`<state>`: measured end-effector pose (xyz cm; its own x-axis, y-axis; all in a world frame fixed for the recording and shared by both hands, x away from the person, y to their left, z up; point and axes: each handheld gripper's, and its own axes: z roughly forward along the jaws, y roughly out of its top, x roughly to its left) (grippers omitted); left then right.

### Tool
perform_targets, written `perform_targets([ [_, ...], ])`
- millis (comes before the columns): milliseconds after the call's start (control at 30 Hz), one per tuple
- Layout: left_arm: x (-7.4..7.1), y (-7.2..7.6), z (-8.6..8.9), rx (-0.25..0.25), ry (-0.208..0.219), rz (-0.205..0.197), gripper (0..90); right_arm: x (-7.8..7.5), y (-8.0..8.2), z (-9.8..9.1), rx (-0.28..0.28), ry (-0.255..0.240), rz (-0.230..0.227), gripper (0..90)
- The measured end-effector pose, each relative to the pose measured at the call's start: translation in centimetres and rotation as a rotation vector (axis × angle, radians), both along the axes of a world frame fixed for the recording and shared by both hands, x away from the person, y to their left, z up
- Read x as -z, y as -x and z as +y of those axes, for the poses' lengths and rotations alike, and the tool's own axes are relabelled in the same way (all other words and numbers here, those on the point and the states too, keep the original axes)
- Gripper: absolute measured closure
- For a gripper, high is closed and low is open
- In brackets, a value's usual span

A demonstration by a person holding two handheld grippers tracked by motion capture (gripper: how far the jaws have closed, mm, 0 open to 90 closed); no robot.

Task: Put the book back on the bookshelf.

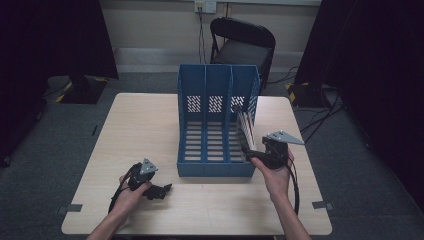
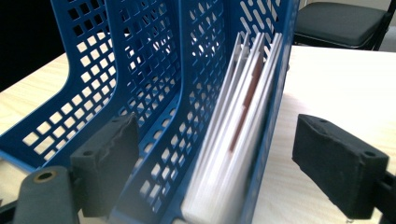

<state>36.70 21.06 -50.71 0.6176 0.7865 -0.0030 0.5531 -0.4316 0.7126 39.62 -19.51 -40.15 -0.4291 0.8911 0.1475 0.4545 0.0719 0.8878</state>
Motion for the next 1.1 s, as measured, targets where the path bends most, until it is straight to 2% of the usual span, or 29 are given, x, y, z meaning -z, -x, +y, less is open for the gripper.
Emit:
perform_targets([
  [100, 0.0, 0.0, 0.0, 0.003, 0.0, 0.001, 0.0, 0.2, 0.5, -0.7, -0.021, -0.008, 0.031, 13.9],
  [233, 0.0, 0.1, 0.0, 0.002, 0.001, 0.001, 0.0, 0.5, 1.4, -1.4, -0.038, -0.014, 0.037, 13.9],
  [300, 0.0, 0.1, 0.1, 0.004, 0.002, 0.0, 0.0, 0.4, 2.1, -1.7, -0.037, 0.0, 0.02, 13.9],
  [400, 0.0, 0.1, 0.2, 0.005, 0.002, 0.003, 0.0, 0.3, 2.9, -2.1, -0.057, -0.012, 0.021, 13.9],
  [567, 0.0, 0.1, 0.2, 0.003, 0.002, 0.003, 0.0, 0.8, 4.1, -2.5, -0.092, 0.024, 0.047, 14.5],
  [633, 0.0, 0.1, 0.3, -0.002, 0.003, 0.004, 0.0, 1.2, 4.5, -2.8, -0.121, 0.034, 0.065, 16.3],
  [833, 0.0, 0.1, 0.4, -0.015, 0.001, 0.002, 0.0, 2.8, 5.3, -3.2, -0.157, 0.069, 0.111, 16.3],
  [967, 0.0, 0.2, 0.4, -0.021, 0.002, 0.002, 0.0, 4.3, 5.8, -3.3, -0.193, 0.064, 0.146, 16.5],
  [1100, 0.0, 0.2, 0.3, -0.03, 0.0, 0.003, 0.0, 6.0, 6.1, -3.0, -0.204, 0.103, 0.202, 16.5],
])
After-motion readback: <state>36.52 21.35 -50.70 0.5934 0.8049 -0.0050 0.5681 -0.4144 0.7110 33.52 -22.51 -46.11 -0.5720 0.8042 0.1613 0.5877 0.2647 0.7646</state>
